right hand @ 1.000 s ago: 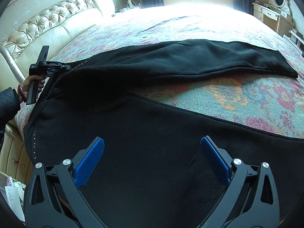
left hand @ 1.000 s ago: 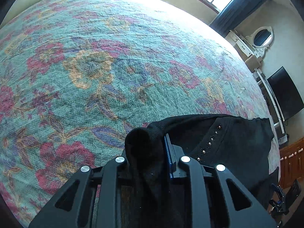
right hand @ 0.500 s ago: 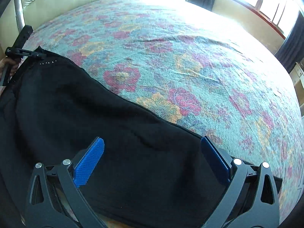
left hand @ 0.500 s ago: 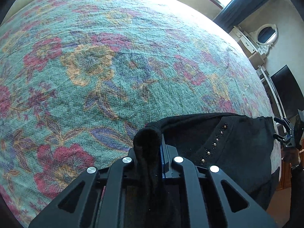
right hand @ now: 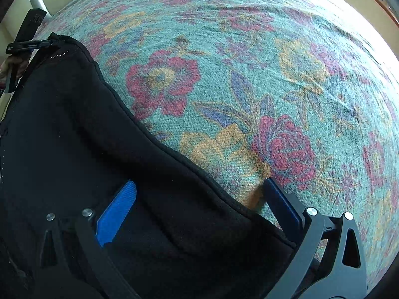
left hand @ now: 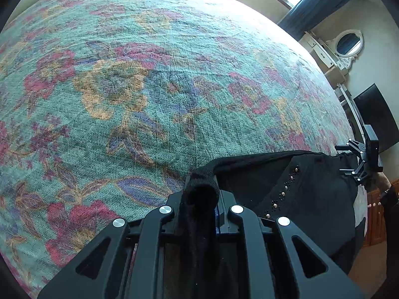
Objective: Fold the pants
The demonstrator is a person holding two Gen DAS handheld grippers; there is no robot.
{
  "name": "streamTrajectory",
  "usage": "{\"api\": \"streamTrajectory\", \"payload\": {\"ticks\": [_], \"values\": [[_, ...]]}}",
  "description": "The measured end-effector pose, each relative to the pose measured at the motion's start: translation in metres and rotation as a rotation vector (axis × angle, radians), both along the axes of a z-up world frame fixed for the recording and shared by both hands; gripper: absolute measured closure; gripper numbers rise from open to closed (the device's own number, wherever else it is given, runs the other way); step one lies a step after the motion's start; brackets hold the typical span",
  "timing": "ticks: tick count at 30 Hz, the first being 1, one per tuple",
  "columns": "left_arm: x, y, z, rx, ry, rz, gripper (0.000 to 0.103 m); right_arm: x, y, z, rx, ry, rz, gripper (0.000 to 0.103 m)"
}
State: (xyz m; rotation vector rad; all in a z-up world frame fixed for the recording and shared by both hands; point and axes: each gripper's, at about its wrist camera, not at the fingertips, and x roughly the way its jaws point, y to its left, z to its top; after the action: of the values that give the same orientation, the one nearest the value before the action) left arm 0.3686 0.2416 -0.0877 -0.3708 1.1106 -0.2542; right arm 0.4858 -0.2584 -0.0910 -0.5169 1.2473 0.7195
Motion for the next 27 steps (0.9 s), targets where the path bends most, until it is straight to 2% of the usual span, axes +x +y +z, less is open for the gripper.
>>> {"api": "streamTrajectory", "payload": {"ticks": [1,2,3,4,5,6,8,12,15,17,21,23,25,27], "values": [[0.0,0.002,-0.001,-0.016,0.0,0.007,0.088,-0.001,0.001,0.0,-0.007,-0.001,-0.006,0.004],[-0.001,0.004,-0.001,-0.025,0.0,0.009,0.088,0.0,0.002,0.002,-0.009,0.008,-0.005,0.011],[-0.002,0.004,-0.001,-0.028,-0.003,0.007,0.088,-0.001,0.001,0.006,0.002,0.015,0.001,0.033],[-0.003,0.004,0.0,-0.027,-0.005,0.006,0.088,0.0,0.0,0.013,0.025,0.027,-0.004,0.05],[-0.003,0.004,0.0,-0.025,-0.006,0.005,0.088,0.001,-0.004,0.018,0.052,0.053,-0.018,0.085],[-0.004,0.003,0.001,-0.021,-0.007,0.006,0.088,-0.002,-0.006,0.021,0.043,0.059,-0.019,0.091],[-0.005,0.003,0.001,-0.018,-0.011,0.012,0.088,-0.014,-0.002,0.022,-0.012,0.014,0.008,0.093],[-0.009,0.0,0.006,-0.001,-0.027,0.032,0.088,-0.037,0.014,0.031,-0.091,-0.136,0.04,0.096],[-0.019,-0.001,0.016,-0.004,-0.07,0.046,0.088,-0.064,0.006,0.058,-0.055,-0.259,0.007,0.096],[-0.032,0.004,0.029,-0.054,-0.134,0.059,0.088,-0.091,0.001,0.08,-0.026,-0.341,-0.014,0.096],[-0.075,0.021,0.056,-0.188,-0.26,0.083,0.088,-0.178,-0.004,0.111,-0.029,-0.515,-0.021,0.096],[-0.104,0.027,0.065,-0.231,-0.293,0.083,0.088,-0.227,-0.013,0.117,-0.019,-0.57,-0.025,0.096],[-0.135,0.028,0.071,-0.269,-0.314,0.064,0.088,-0.275,-0.018,0.11,-0.007,-0.599,-0.044,0.096],[-0.166,0.027,0.072,-0.28,-0.321,0.053,0.087,-0.316,-0.015,0.091,-0.013,-0.599,-0.051,0.096]]}}
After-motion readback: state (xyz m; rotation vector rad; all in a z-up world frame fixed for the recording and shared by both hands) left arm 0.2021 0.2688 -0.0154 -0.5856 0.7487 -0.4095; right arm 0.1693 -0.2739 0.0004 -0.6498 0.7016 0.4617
